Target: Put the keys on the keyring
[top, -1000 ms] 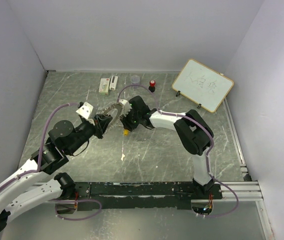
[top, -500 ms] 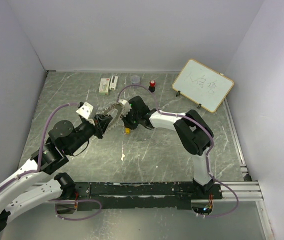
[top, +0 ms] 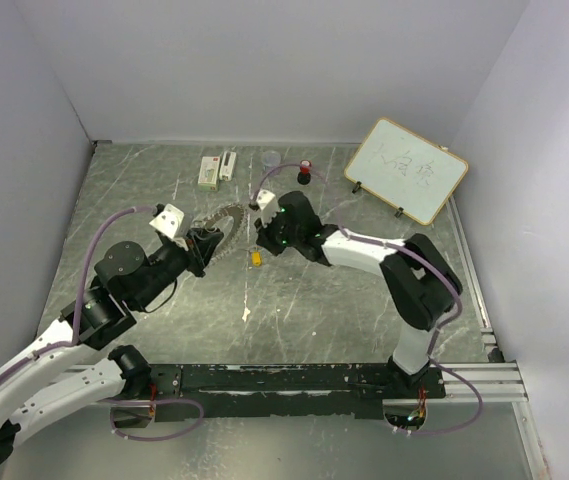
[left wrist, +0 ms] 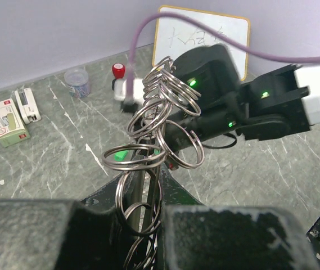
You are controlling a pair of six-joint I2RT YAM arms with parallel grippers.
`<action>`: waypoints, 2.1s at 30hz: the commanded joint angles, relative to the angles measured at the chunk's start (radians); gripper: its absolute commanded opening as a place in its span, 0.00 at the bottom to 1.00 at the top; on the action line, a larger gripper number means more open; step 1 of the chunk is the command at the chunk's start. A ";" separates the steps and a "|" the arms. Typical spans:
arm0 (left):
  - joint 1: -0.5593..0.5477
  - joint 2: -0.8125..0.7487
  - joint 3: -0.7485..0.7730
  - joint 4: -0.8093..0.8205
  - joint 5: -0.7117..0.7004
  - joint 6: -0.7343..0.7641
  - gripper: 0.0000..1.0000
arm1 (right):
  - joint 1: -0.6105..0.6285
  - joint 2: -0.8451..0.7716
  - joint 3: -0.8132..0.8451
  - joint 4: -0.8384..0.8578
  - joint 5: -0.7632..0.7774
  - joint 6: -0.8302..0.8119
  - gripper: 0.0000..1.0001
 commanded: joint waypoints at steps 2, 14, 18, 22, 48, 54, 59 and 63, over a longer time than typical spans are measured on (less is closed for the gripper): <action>0.008 -0.016 0.025 0.048 -0.015 -0.009 0.07 | -0.044 -0.107 -0.038 0.125 -0.050 0.067 0.09; 0.008 -0.024 0.036 0.036 -0.021 -0.005 0.07 | -0.104 0.158 0.248 -0.109 0.088 0.184 0.46; 0.008 -0.022 0.026 0.042 -0.018 -0.010 0.07 | -0.117 0.194 0.267 -0.128 0.138 0.158 0.46; 0.007 -0.014 0.021 0.050 -0.014 -0.012 0.07 | -0.139 0.213 0.263 -0.121 0.142 0.151 0.47; 0.007 0.043 0.052 0.058 0.008 -0.005 0.07 | -0.264 0.273 0.209 -0.026 -0.230 0.158 0.48; 0.008 0.049 0.053 0.060 0.010 -0.006 0.07 | -0.265 0.285 0.208 -0.022 -0.236 0.162 0.46; 0.008 0.044 0.048 0.059 0.007 -0.008 0.07 | -0.264 0.288 0.200 -0.023 -0.234 0.159 0.33; 0.008 0.041 0.047 0.057 0.005 -0.009 0.07 | -0.264 0.288 0.194 -0.023 -0.227 0.163 0.22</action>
